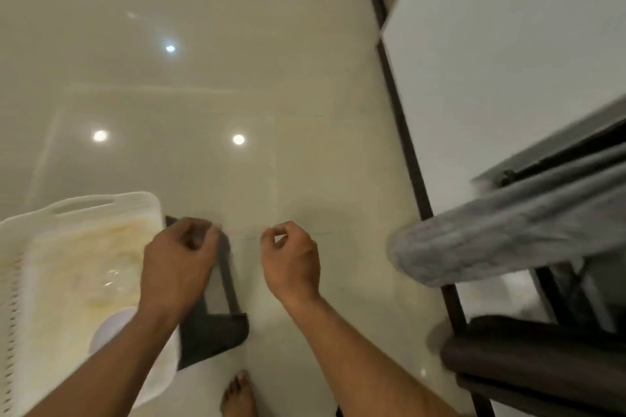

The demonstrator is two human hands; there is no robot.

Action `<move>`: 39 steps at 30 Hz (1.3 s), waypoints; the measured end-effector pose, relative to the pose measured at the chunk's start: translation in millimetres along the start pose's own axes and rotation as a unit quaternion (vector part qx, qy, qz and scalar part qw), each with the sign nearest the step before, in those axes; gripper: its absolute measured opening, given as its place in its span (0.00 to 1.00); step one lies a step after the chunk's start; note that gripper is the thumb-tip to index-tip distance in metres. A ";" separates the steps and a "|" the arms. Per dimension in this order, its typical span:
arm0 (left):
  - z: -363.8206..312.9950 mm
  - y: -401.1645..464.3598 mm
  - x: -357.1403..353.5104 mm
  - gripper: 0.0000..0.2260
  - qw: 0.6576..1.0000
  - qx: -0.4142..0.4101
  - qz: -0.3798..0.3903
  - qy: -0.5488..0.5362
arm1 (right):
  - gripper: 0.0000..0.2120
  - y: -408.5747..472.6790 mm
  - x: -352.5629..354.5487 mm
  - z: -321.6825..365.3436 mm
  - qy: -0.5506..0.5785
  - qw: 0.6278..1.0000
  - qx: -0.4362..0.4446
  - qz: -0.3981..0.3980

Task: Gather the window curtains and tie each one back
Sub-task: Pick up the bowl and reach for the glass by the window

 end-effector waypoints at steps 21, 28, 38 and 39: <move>-280.2 -289.4 -608.3 0.18 0.815 -0.326 0.463 0.123 | 0.10 31.8 437.3 -455.7 0.176 0.899 -0.225 -0.330; -259.9 -255.9 -715.4 0.19 0.813 -0.328 0.451 0.164 | 0.13 100.6 424.4 -530.1 0.215 0.882 -0.263 -0.326; -252.2 -175.0 -790.8 0.29 0.860 -0.329 0.332 0.206 | 0.28 221.1 392.5 -590.8 0.276 0.883 -0.250 -0.285; -253.3 -167.0 -791.0 0.29 0.872 -0.313 0.319 0.201 | 0.28 232.4 392.1 -589.0 0.280 0.885 -0.247 -0.279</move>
Point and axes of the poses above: each hand's wrist, its own y-axis towards the middle knuckle, its own x-axis out of the back of the hand, z = x × y, the point moved 10 cm from there along y, towards the middle knuckle, and after that the axes turned 2 degrees about -y, right-handed, at the moved point
